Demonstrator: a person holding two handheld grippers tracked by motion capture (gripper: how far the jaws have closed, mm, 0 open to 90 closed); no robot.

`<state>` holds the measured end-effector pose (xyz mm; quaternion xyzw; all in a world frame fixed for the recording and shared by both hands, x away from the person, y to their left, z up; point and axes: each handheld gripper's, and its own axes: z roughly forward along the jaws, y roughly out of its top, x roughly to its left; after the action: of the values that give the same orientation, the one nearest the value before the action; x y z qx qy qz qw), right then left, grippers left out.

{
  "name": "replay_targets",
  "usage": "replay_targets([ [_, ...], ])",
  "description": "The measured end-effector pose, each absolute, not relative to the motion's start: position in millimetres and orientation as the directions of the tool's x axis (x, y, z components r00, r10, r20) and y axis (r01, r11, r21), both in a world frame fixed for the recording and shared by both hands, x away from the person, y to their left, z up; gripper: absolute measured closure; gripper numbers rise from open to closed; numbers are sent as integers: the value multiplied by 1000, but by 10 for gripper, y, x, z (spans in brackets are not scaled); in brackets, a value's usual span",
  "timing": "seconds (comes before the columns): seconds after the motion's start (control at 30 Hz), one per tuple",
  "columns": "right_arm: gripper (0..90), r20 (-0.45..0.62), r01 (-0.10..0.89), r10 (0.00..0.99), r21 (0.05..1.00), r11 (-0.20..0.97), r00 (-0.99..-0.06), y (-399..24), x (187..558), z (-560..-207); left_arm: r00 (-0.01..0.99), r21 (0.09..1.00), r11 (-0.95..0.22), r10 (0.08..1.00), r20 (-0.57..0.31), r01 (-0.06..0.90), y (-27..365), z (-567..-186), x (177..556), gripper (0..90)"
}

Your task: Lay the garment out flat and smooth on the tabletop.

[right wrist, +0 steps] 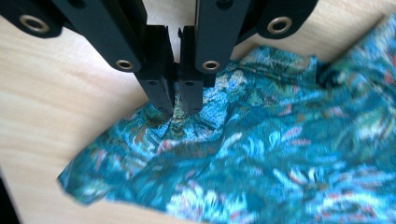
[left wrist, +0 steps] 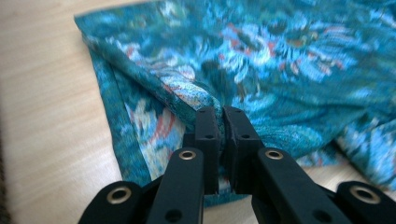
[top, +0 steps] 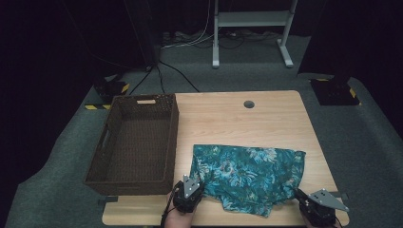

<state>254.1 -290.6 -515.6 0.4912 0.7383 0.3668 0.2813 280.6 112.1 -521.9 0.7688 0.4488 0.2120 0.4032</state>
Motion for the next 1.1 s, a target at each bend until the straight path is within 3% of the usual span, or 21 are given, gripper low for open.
replay_targets([
  [0.33, 856, -92, 440, 934, 864, 247, -346, -2930, 2660, -4897, 516, 864, -262, 856, 3, 430, 1002, -4782, 3052, 855],
  [0.73, 857, -154, 348, 933, 898, 269, -325, -2988, 3142, -4454, 483, 917, -205, 875, 16, 341, 946, -4243, 3578, 856],
  [0.97, 856, -191, 322, 927, 899, 297, -322, -2962, 3479, -4263, 447, 922, -173, 895, 0, 346, 950, -4165, 3922, 855],
  [1.1, 855, -170, 370, 933, 884, 287, -317, -2938, 3760, -4425, 431, 902, -129, 900, -68, 412, 929, -4357, 4145, 854],
])
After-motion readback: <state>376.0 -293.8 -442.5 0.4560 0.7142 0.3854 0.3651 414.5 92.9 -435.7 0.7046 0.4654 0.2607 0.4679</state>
